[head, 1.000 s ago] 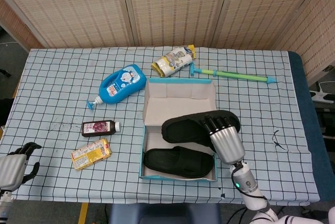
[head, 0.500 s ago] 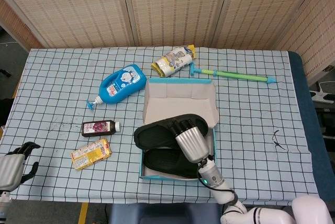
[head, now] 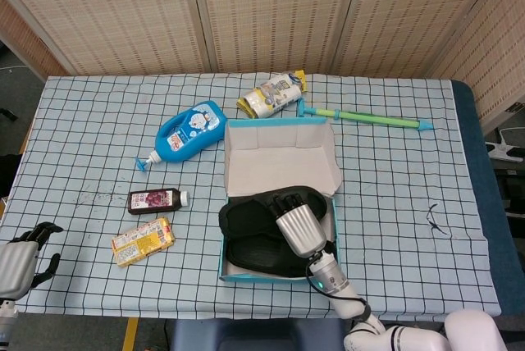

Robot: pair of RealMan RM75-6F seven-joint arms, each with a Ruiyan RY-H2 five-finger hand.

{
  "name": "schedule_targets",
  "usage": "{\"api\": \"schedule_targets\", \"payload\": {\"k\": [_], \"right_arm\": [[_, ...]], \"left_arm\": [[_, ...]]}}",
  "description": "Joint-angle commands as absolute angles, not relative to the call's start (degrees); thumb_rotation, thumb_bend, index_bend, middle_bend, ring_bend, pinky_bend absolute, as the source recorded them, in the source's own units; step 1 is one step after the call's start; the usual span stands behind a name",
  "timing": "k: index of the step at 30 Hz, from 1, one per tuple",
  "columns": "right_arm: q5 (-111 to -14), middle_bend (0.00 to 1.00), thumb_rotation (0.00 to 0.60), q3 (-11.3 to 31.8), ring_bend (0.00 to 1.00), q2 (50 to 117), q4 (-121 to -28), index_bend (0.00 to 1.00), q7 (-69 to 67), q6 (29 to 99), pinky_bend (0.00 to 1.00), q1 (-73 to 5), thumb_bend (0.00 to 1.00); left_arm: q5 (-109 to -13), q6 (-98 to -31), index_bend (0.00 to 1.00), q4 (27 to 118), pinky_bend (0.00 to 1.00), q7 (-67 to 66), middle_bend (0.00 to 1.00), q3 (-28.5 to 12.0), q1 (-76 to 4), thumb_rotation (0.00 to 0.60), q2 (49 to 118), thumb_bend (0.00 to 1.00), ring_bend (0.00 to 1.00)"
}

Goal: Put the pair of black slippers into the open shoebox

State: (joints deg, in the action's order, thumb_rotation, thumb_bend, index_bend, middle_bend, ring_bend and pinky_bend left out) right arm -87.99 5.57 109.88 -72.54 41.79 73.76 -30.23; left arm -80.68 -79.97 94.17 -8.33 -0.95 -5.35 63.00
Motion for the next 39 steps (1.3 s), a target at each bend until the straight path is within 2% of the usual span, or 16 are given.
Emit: {"api": "schedule_targets", "payload": {"k": [1, 11, 16, 27, 30, 33, 39], "right_arm": [[-88.0, 0.72, 0.600, 5.1, 0.59, 109.3, -72.5, 0.70, 42.2, 73.8, 0.69, -29.8, 0.03], [-86.2, 0.72, 0.600, 4.4, 0.59, 107.5, -73.7, 0.70, 43.9, 72.7, 0.69, -28.4, 0.04], [-82.9, 0.72, 0.600, 3.1, 0.59, 106.0, -74.8, 0.70, 48.4, 70.0, 0.70, -27.2, 0.04], [-81.1, 0.72, 0.600, 4.2, 0.58, 105.3, -75.7, 0.69, 48.4, 69.6, 0.70, -27.0, 0.04], [-81.9, 0.71, 0.600, 4.2, 0.53, 104.0, -77.9, 0.61, 46.2, 69.8, 0.69, -27.1, 0.04], [-82.4, 0.63, 0.600, 4.2, 0.44, 101.7, -81.5, 0.50, 43.2, 69.4, 0.65, -27.3, 0.04], [-81.3, 0.39, 0.600, 4.3, 0.22, 95.5, -91.7, 0.27, 37.8, 67.2, 0.41, -27.3, 0.04]], "left_arm": [[-80.7, -80.0, 0.28, 94.2, 0.49, -8.3, 0.23, -1.0, -5.3, 0.600, 63.0, 0.45, 0.34], [-80.4, -79.7, 0.28, 94.0, 0.49, -8.8, 0.23, -1.0, -5.5, 0.600, 63.2, 0.45, 0.34], [-80.2, -79.6, 0.28, 94.0, 0.49, -8.9, 0.23, -1.0, -5.5, 0.600, 63.3, 0.45, 0.34], [-80.0, -79.4, 0.28, 94.0, 0.49, -8.9, 0.23, -1.1, -5.6, 0.600, 63.3, 0.45, 0.35], [-80.0, -79.3, 0.28, 93.9, 0.49, -9.0, 0.23, -1.1, -5.6, 0.600, 63.3, 0.45, 0.35], [-80.0, -79.3, 0.28, 94.0, 0.49, -9.1, 0.23, -1.1, -5.6, 0.600, 63.4, 0.45, 0.35], [-79.8, -79.2, 0.28, 93.9, 0.49, -9.4, 0.23, -1.1, -5.7, 0.600, 63.4, 0.45, 0.35]]}}
